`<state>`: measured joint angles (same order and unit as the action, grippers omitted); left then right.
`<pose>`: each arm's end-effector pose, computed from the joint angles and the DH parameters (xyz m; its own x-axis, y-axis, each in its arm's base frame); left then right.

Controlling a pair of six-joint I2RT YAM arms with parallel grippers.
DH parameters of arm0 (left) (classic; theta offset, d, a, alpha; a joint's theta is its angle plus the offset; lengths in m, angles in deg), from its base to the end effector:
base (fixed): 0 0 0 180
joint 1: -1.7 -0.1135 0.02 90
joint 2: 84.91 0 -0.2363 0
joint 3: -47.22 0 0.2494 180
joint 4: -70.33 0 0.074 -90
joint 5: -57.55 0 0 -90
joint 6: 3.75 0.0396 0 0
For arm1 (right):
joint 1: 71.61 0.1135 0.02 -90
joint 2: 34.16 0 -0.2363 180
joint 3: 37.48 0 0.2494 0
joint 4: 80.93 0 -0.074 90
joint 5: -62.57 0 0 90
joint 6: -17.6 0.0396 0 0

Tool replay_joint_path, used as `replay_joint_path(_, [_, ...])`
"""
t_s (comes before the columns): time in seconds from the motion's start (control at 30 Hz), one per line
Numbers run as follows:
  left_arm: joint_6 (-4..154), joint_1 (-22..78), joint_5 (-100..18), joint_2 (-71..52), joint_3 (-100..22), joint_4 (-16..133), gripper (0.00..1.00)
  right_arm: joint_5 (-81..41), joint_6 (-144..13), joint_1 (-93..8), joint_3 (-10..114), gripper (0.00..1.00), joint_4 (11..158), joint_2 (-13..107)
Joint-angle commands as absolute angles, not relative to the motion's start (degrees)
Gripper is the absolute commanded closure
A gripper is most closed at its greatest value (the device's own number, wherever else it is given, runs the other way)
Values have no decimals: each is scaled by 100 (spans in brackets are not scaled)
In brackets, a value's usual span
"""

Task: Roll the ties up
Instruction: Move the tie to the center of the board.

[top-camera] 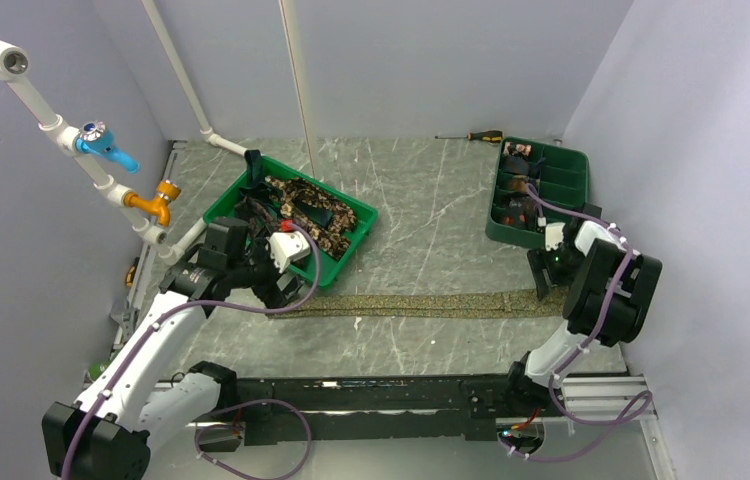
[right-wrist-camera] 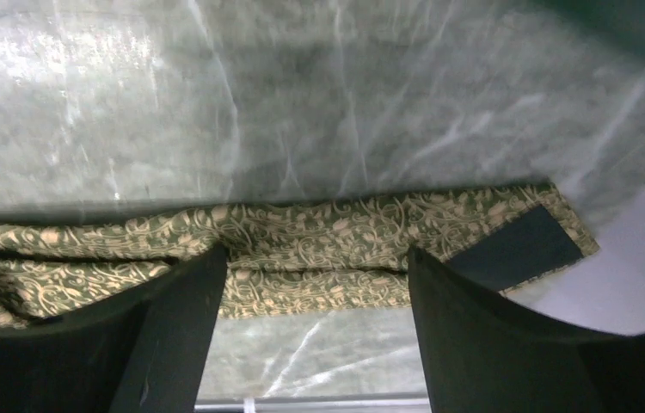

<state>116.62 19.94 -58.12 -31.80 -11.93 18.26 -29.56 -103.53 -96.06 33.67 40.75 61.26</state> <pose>0.1868 -0.0796 0.2498 -0.3027 0.5795 -0.7566 0.8354 0.5434 0.0820 0.2582 -0.1190 0.1336 -0.9888 -0.1179 -0.0913 -0.1089 0.9892 -0.0982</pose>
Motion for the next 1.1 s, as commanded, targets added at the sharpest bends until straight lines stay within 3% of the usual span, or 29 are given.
replay_joint_path(0.0, [11726, 1981, -5760, -3232, -1268, 1773, 1, -2814, -10250, -9603, 3283, 23, 4261, 6616])
replay_joint_path(0.1, [11788, 1981, -5680, -3272, -1268, 1760, 1, -2769, -10343, -9619, 3169, 28, 4149, 6859])
replay_joint_path(0.17, [11810, 1981, -5633, -3282, -1267, 1781, 1, -2769, -10418, -9642, 3115, 47, 4104, 6942])
replay_joint_path(0.23, [11833, 1981, -5623, -3275, -1288, 1794, 1, -2855, -10491, -9732, 3163, 75, 4021, 6961])
replay_joint_path(0.37, [11831, 1981, -5661, -3208, -1348, 1866, 1, -3161, -10710, -10052, 3573, 100, 3859, 6796])
replay_joint_path(0.8, [11853, 1981, -5332, -3156, -1268, 2085, 1, -3659, -11298, -11352, 5895, 100, 3333, 6081])
replay_joint_path(1.07, [11997, 1981, -5688, -3019, -1306, 2020, 1, -1943, -11357, -10783, 5912, 100, 1546, 5383])
